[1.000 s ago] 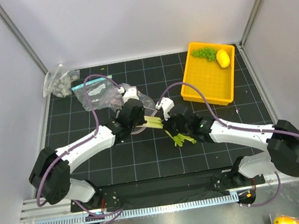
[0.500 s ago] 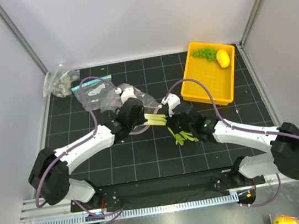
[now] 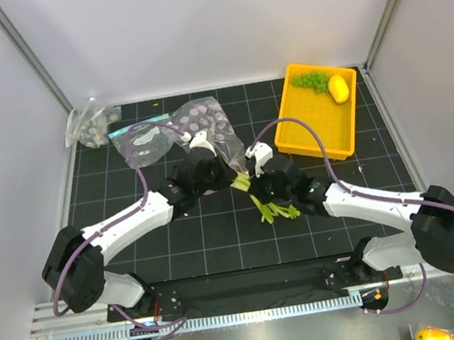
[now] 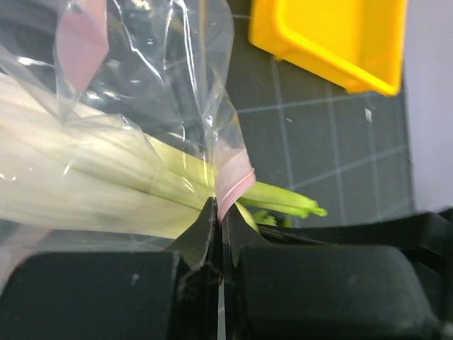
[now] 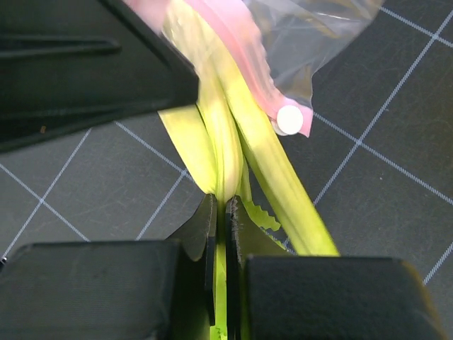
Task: Place the food in the zip-top bag and seal the zipper
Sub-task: Place the fake vegetable in the zipper food storage bag.
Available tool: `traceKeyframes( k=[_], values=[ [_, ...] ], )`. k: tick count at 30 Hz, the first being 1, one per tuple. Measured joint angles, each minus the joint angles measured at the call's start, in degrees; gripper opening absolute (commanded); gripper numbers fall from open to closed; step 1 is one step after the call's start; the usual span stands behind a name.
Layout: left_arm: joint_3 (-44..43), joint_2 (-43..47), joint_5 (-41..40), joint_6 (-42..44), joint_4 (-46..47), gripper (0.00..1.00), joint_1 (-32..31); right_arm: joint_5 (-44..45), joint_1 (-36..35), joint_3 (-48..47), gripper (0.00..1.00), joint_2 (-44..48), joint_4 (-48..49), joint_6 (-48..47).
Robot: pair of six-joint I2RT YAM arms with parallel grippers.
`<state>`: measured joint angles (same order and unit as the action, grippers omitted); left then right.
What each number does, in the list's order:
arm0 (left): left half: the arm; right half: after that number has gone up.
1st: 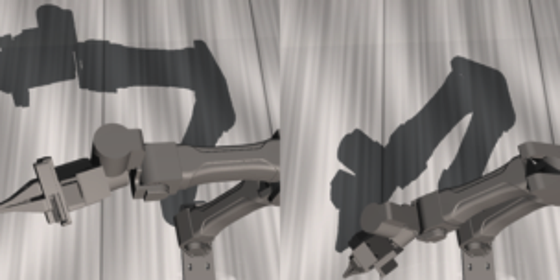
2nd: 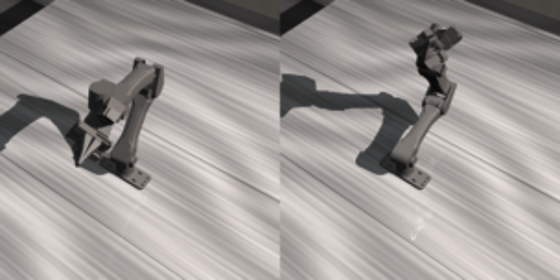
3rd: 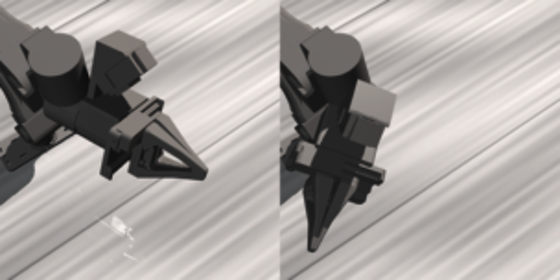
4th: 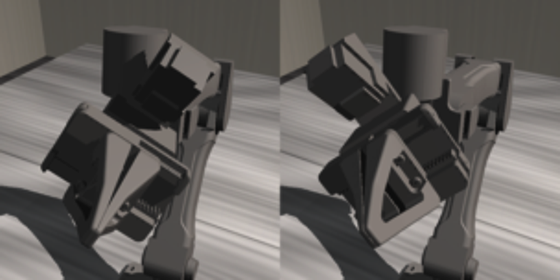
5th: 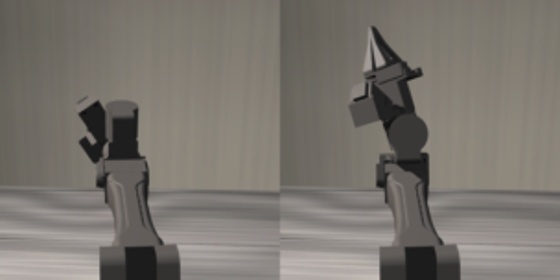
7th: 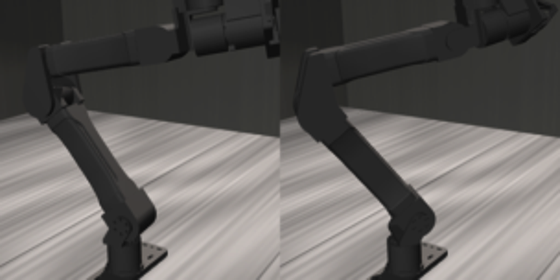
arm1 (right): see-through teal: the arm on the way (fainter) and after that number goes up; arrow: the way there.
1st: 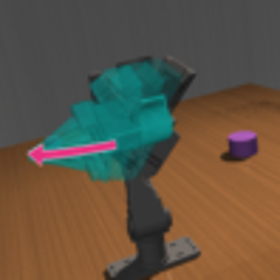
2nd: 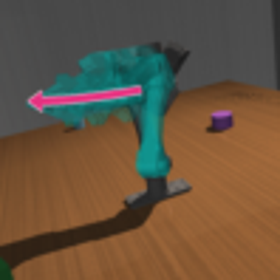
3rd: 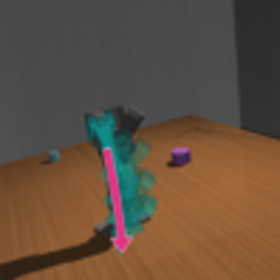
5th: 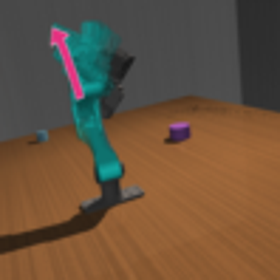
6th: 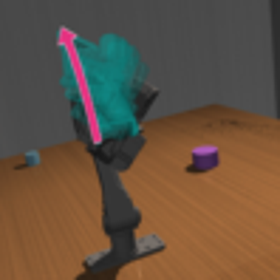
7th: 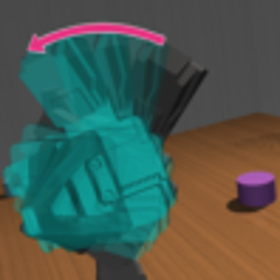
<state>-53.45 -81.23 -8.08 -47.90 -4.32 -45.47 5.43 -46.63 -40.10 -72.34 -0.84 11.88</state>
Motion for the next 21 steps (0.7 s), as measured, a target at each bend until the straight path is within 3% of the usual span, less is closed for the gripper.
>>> traceKeyframes(
  k=[9, 21],
  values=[
    [3.2, 3.3, 9.6, -1.0, 6.0, 0.01, 0.2, -0.2, 0.0, 0.0, 0.01, -0.8, 0.1, 0.4],
    [4.2, 5.2, 6.3, -3.1, 6.1, 0.00, 4.1, 2.4, 0.1, 2.2, 0.01, 3.5, 1.1, 1.7]
  ],
)
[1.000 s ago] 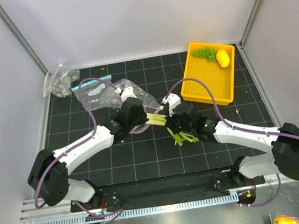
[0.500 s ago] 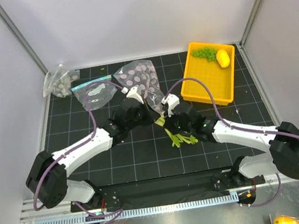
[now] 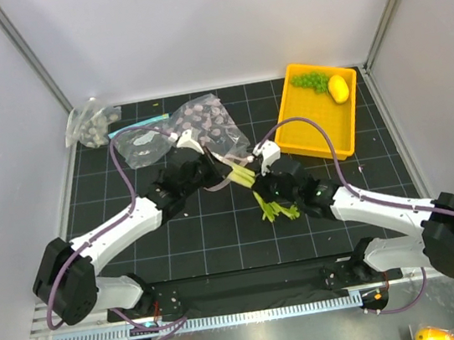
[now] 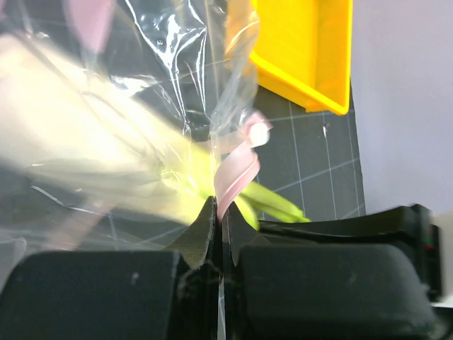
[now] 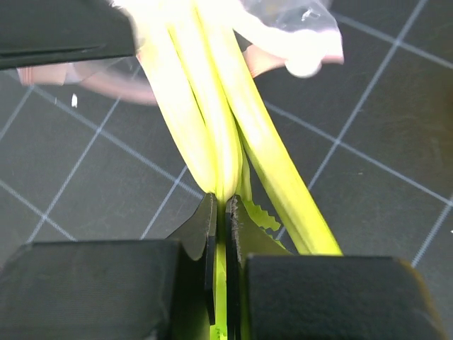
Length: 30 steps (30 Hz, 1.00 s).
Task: Place the food in the zip-top bag and seal the zipper
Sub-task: Place the fake vegetable in the zipper food storage bag.
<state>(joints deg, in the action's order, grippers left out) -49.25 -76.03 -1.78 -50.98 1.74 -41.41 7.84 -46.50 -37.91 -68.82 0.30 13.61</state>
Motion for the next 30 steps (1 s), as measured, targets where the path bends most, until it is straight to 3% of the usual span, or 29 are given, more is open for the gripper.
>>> traceKeyframes(
  k=[10, 17, 30],
  values=[
    [2.0, 0.9, -5.2, -3.1, -2.3, 0.00, 2.2, 1.8, 5.0, 0.0, 0.01, 0.9, -0.7, 5.7],
    [2.0, -1.7, 3.7, -4.3, 2.5, 0.00, 2.2, -3.9, 4.3, 0.0, 0.01, -0.7, 0.2, 5.4],
    [2.8, -4.3, 13.5, -7.1, 10.9, 0.00, -0.2, -3.7, -0.3, -2.1, 0.01, -5.1, -0.1, 2.5]
  ],
)
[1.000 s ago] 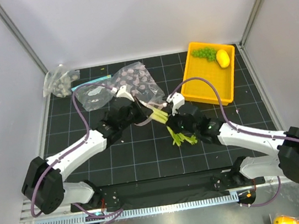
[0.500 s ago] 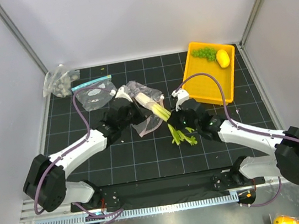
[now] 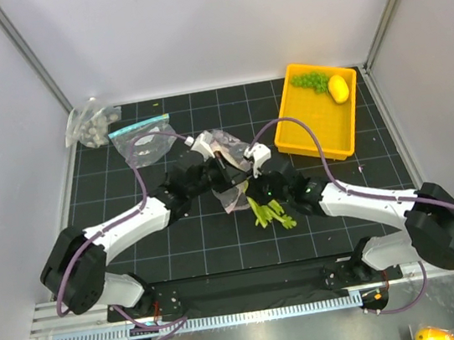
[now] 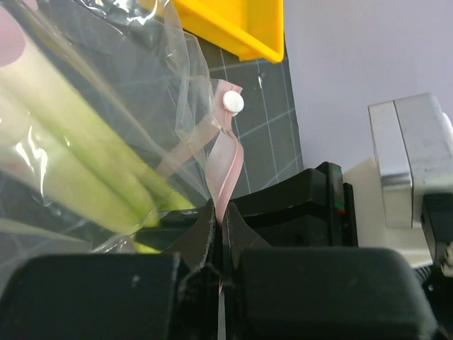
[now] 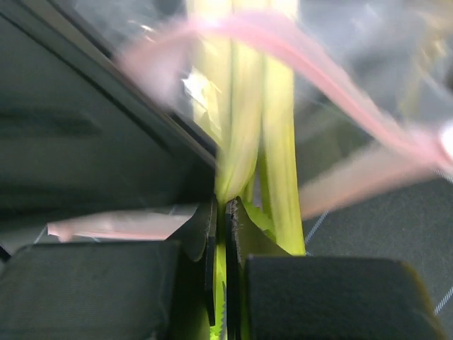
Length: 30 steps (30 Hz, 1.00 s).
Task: Place the food in the zip-top bag and seal the zipper
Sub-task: Place the fake vegetable in the zipper food storage bag.
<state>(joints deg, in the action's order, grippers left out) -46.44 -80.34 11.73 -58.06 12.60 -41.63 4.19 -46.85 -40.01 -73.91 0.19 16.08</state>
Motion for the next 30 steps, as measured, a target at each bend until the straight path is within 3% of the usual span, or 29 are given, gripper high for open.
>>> traceKeyframes(
  k=[14, 24, 30],
  values=[
    [0.0, 4.8, -1.0, 3.3, -1.7, 0.00, -1.0, 1.1, -3.3, -1.1, 0.01, -0.4, -0.8, -5.2],
    [-2.5, -3.2, 5.2, 3.0, -1.4, 0.00, -1.5, 3.0, -3.3, 0.7, 0.01, 6.7, -0.7, -6.1],
    [-2.9, -3.7, 7.9, 3.0, -0.1, 0.00, -1.5, 3.4, -3.5, 0.7, 0.01, 4.5, -2.0, -6.5]
  ],
)
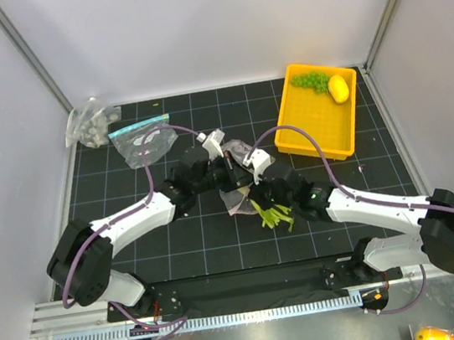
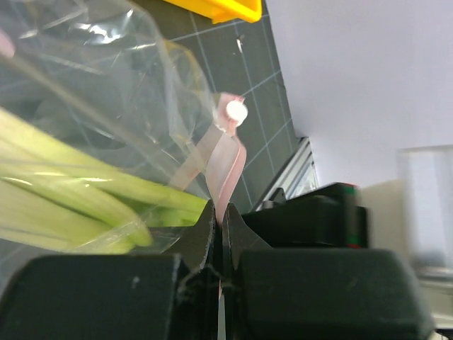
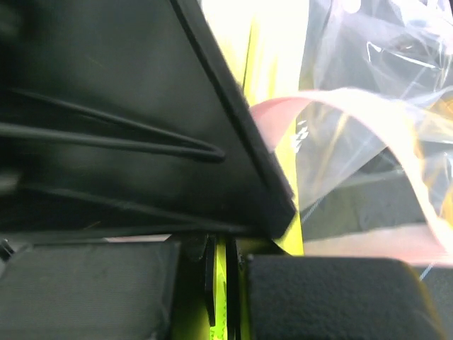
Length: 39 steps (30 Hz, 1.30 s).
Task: Place the food in the zip-top bag and seal the zipper
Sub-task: Place the fake vegetable in the zipper food storage bag.
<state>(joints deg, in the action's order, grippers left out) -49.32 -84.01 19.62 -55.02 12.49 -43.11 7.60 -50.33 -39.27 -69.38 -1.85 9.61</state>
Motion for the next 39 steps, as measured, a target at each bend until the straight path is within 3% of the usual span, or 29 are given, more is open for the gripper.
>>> traceKeyframes(
  k=[13, 29, 39],
  values=[
    [-4.2, -0.3, 2.8, 5.1, -3.5, 0.00, 0.1, -2.6, -0.1, 0.2, 0.01, 0.9, -0.2, -2.1],
    [-4.3, 4.8, -3.9, 13.9, -12.5, 0.00, 2.4, -8.8, -2.4, 0.2, 0.01, 0.9, 0.1, -7.1],
    [-5.2, 4.3, 1.0, 17.5, -13.6, 0.00, 1.6, -4.8, -7.8, -1.5, 0.01, -1.2, -1.4, -11.2]
  ],
)
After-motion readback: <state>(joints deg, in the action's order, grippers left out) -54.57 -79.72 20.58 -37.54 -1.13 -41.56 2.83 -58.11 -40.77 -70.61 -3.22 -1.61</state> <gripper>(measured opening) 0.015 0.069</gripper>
